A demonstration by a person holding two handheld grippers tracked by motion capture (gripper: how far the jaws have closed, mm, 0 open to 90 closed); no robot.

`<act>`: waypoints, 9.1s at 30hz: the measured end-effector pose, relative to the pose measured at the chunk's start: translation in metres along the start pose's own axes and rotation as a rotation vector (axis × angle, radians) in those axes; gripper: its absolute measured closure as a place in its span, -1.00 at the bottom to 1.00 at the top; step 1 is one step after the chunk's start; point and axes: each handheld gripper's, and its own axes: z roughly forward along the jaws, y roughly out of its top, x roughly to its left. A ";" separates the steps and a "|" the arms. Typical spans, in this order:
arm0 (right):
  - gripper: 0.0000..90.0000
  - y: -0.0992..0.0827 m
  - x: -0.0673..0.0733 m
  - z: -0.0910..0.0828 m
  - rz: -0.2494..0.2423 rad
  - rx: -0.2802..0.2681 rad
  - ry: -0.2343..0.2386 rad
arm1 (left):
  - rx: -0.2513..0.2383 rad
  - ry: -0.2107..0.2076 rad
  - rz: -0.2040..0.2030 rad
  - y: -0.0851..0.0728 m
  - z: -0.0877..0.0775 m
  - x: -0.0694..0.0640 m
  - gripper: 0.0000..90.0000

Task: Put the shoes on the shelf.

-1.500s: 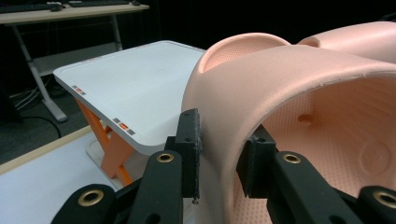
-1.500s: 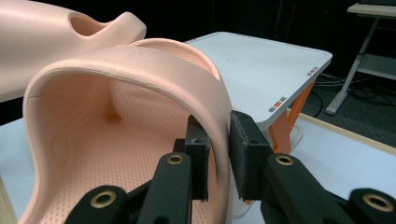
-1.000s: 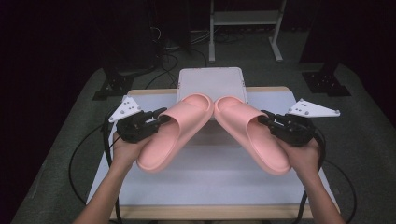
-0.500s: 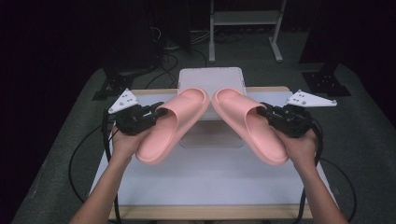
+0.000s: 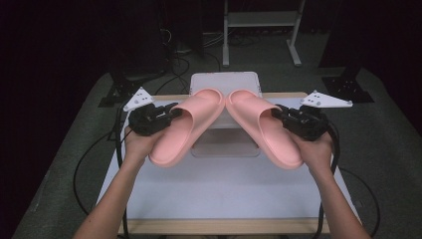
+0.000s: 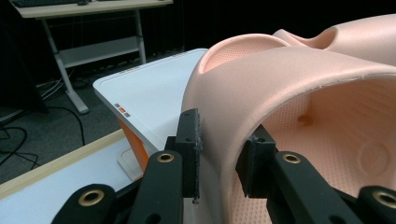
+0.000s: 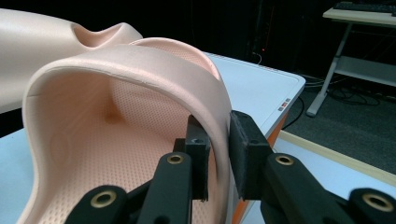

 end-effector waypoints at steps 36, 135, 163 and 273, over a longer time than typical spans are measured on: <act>0.71 0.014 -0.014 0.028 0.018 0.031 -0.028 | 0.040 0.024 -0.028 0.012 0.026 0.021 0.61; 0.51 0.027 -0.016 0.094 0.112 0.070 -0.076 | 0.104 0.074 -0.135 0.017 0.083 0.039 0.42; 0.48 0.028 -0.020 0.109 0.158 0.076 -0.110 | 0.117 0.072 -0.140 0.020 0.101 0.041 0.40; 0.29 0.029 -0.042 0.137 0.193 0.053 -0.129 | 0.084 0.084 -0.148 0.026 0.135 0.056 0.29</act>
